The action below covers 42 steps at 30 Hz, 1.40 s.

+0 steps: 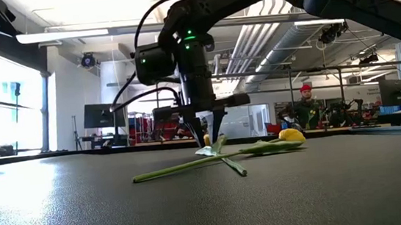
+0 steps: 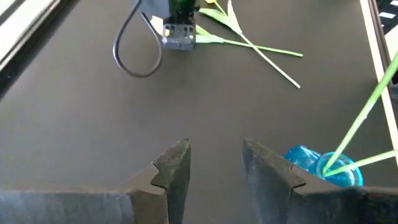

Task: Sort flowers into vase by color
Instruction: Put the left yellow flower into the blue vase

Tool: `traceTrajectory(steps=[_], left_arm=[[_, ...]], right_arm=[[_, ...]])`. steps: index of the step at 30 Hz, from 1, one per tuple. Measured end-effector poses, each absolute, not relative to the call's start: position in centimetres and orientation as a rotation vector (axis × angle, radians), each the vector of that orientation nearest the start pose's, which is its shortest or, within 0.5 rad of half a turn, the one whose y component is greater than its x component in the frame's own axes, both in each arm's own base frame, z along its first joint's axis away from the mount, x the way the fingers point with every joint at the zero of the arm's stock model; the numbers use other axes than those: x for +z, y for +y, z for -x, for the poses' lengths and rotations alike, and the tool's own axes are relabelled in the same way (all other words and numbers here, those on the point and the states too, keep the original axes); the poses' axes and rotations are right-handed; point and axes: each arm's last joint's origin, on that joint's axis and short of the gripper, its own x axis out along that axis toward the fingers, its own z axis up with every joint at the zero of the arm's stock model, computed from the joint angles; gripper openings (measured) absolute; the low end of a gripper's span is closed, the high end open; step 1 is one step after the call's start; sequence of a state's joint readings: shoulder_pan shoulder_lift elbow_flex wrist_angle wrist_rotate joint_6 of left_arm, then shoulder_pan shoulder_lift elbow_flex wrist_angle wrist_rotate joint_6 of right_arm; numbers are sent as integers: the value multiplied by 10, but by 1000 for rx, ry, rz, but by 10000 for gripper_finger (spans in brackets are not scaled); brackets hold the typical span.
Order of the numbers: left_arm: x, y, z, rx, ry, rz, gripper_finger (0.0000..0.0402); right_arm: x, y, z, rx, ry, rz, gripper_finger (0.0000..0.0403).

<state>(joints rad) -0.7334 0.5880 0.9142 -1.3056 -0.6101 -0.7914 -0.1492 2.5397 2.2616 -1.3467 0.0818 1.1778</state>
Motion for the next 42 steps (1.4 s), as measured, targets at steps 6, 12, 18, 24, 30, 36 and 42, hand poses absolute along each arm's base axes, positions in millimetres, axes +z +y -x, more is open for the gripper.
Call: traceTrajectory(steps=[6, 12, 18, 24, 30, 36, 42], left_arm=[[309, -30, -59, 186, 736, 121, 131], [310, -30, -59, 202, 717, 93, 131], [311, -30, -60, 210, 702, 97, 131], [311, -30, -60, 214, 699, 96, 131], [312, -31, -61, 167, 700, 41, 131], [314, -35, -64, 123, 678, 70, 131], [322, -40, -70, 62, 596, 65, 131]], right_arm=[[148, -67, -482, -1091, 1294, -926, 10], [161, -53, -495, -974, 1176, -960, 9], [185, -40, -511, -843, 977, -960, 3], [214, -27, -517, -829, 845, -903, 1], [248, -14, -517, -816, 678, -802, 1], [280, -5, -515, -715, 586, -641, 0], [299, 3, -524, -581, 464, -552, 0]])
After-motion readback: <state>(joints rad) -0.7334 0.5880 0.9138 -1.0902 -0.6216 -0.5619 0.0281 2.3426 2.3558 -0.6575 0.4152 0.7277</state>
